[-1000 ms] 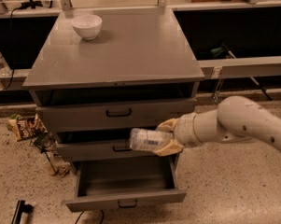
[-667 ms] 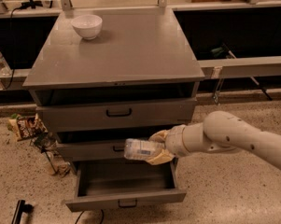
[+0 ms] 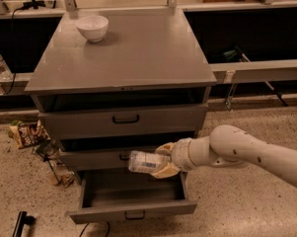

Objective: Place blue plastic bottle into bottom drawer

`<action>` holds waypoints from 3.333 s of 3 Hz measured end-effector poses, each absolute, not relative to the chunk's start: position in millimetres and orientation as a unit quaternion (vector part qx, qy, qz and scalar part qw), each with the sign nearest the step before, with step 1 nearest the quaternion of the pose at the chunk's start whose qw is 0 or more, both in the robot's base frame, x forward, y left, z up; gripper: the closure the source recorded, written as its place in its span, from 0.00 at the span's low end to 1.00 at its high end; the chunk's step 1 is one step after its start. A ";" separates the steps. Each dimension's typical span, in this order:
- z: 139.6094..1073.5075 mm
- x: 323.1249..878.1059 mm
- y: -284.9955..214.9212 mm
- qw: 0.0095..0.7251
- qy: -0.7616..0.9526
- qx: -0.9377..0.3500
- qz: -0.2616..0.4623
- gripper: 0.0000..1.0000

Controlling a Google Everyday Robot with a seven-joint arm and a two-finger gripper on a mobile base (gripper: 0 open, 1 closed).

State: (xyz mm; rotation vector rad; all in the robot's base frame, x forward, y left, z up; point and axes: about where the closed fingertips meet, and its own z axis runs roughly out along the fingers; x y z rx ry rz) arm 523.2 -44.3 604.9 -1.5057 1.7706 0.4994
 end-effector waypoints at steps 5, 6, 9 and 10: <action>371.3 527.3 -29.1 0.333 0.691 -0.600 0.225 1.00; 345.2 535.3 -30.3 0.325 0.692 -0.601 0.230 1.00; 262.0 581.0 -14.9 0.304 0.675 -0.635 0.221 1.00; 235.5 591.3 -7.2 0.303 0.689 -0.628 0.199 0.97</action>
Offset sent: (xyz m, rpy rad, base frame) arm -0.0193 0.0031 -0.1946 0.0712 0.1744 0.0036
